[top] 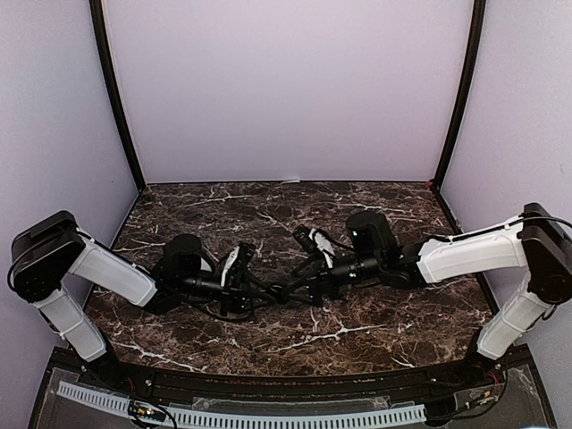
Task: Insert the wireless bluetooth earbuds into the charging case
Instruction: Open the charging case.
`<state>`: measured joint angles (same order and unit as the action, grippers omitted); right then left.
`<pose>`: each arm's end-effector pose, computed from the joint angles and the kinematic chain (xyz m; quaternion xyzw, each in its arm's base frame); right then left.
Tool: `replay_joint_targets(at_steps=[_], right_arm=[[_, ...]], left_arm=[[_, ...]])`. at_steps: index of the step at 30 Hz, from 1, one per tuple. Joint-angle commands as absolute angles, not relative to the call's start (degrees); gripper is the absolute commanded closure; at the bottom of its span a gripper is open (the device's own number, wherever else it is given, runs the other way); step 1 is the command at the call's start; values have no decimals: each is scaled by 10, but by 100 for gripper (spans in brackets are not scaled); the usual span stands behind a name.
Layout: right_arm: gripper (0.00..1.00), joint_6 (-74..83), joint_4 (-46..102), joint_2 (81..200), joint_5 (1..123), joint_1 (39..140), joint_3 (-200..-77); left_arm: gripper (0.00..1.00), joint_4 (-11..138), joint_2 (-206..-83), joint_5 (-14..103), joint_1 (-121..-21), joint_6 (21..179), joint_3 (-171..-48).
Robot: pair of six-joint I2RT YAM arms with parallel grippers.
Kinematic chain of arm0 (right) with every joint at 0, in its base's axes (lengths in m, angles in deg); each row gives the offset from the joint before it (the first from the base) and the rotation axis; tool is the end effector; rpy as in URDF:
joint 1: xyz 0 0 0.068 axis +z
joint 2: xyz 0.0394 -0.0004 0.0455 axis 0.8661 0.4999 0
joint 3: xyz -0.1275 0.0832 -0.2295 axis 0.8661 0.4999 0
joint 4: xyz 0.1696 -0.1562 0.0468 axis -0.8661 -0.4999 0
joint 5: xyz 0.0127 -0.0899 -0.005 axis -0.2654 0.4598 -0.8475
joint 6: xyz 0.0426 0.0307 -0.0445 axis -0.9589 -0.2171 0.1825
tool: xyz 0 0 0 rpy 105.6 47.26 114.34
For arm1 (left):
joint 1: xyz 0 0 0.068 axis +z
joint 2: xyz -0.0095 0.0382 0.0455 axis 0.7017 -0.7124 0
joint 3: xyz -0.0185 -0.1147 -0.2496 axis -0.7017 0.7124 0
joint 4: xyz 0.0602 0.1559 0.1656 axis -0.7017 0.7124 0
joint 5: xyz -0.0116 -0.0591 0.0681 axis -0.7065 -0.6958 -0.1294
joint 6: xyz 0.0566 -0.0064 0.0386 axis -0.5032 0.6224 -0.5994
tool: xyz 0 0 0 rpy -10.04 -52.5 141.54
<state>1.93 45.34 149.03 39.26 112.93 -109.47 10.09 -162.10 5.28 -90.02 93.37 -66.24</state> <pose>0.1746 0.2780 0.2221 -0.4339 0.7087 0.4550 0.3201 0.1756 -0.2368 0.1949 0.4863 0.5599 -0.5310 0.4100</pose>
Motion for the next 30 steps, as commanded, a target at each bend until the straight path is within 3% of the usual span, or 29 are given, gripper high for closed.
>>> replay_joint_targets(at_steps=[1,15,21,30], right_arm=[[18,12,484,1498,403,1115,-1104],[18,-13,464,1494,477,1087,-1095],[17,-1,518,1469,383,1084,-1065],[18,2,508,1458,392,1084,-1061]], left_arm=[[90,109,-1605,42,-907,919,-664],[90,123,-1601,40,-914,910,-668],[90,128,-1605,39,-914,912,-673],[90,122,-1606,42,-914,910,-670]])
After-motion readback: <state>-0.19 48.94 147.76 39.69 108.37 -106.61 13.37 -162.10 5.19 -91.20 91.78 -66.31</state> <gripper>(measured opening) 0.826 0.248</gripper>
